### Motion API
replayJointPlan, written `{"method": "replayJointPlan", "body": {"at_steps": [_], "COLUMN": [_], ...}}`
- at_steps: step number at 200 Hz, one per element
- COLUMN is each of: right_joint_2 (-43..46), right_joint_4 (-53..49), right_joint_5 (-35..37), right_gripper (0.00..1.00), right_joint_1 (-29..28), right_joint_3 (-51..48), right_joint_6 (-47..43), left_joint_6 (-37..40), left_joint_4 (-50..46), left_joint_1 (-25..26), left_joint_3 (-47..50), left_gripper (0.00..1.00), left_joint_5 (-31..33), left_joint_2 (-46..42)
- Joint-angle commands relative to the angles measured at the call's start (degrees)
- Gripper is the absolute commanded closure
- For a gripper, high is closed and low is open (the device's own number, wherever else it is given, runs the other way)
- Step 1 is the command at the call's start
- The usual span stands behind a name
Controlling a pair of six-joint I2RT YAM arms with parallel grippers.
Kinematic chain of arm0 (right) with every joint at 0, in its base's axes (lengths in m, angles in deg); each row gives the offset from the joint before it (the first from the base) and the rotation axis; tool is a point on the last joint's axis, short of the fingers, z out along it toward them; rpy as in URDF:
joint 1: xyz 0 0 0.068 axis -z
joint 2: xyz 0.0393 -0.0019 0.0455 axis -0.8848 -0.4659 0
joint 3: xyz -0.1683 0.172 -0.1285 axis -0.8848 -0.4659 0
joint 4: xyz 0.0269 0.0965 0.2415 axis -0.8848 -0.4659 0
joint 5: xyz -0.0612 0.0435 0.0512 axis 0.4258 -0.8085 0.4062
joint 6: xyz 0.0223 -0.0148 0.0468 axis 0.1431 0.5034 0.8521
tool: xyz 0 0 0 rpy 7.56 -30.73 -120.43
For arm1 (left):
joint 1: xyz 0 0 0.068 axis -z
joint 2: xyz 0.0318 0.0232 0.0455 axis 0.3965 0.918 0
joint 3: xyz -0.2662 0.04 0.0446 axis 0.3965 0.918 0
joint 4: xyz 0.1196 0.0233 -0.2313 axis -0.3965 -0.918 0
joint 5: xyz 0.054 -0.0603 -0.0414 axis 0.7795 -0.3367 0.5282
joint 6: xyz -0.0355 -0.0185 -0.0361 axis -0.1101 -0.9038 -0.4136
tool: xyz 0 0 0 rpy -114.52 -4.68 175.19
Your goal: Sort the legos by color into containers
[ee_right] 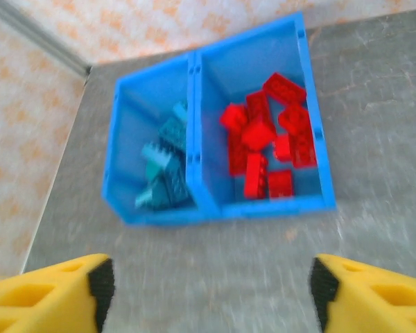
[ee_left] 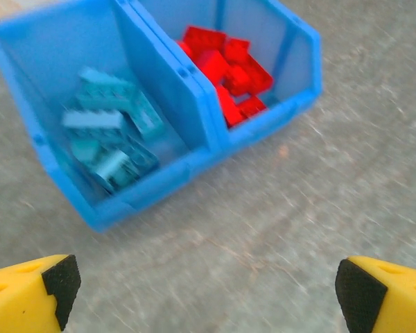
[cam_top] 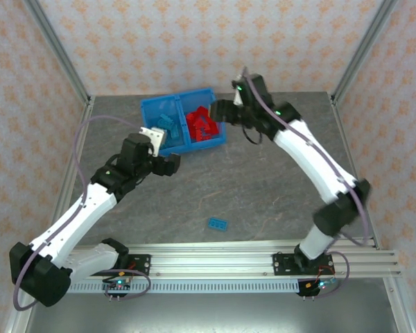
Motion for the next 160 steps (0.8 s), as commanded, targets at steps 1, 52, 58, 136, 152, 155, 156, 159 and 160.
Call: {"method": "replayJointPlan", "body": {"at_steps": [1, 52, 58, 136, 152, 155, 156, 159, 160], "right_joint_2": [8.5, 23.6, 25.9, 33.5, 34.2, 34.3, 34.3, 34.4, 34.4], "right_joint_4": [-6.8, -22.7, -22.7, -27.1, -27.2, -27.1, -27.2, -27.2, -27.2], "right_joint_5": [-5.9, -11.0, -10.9, -7.0, -6.5, -6.4, -6.4, -6.4, -6.4], "right_gripper": [0.19, 0.12, 0.12, 0.02, 0.02, 0.02, 0.02, 0.02, 0.02], "right_joint_1": [-0.2, -0.1, -0.1, -0.1, -0.1, -0.1, -0.1, -0.1, -0.1], "right_joint_3": [-9.4, -20.0, -21.2, -26.1, -26.7, -26.8, -26.8, -26.8, -26.8], "right_joint_6": [-2.5, -1.3, -0.9, -0.6, -0.6, -0.7, -0.7, -0.7, -0.7], "left_joint_6": [-8.3, -14.6, -14.9, -17.8, -19.7, -19.8, -19.9, -20.2, -20.2], "left_joint_4": [-9.4, -14.4, -14.6, -15.3, -14.0, -14.0, -14.0, -14.0, -14.0], "left_joint_1": [7.1, 23.8, 25.3, 33.6, 33.7, 33.7, 33.7, 33.8, 33.8], "left_joint_3": [-3.8, -6.9, -7.2, -13.2, -12.6, -12.6, -12.6, -12.5, -12.5], "left_gripper": [0.02, 0.03, 0.03, 0.0, 0.0, 0.0, 0.0, 0.0, 0.0], "left_joint_5": [-1.9, -3.6, -3.7, -9.9, -10.6, -10.5, -10.4, -10.4, -10.5], "left_joint_2": [2.6, 16.7, 18.6, 35.6, 36.8, 37.2, 37.2, 37.7, 37.8]}}
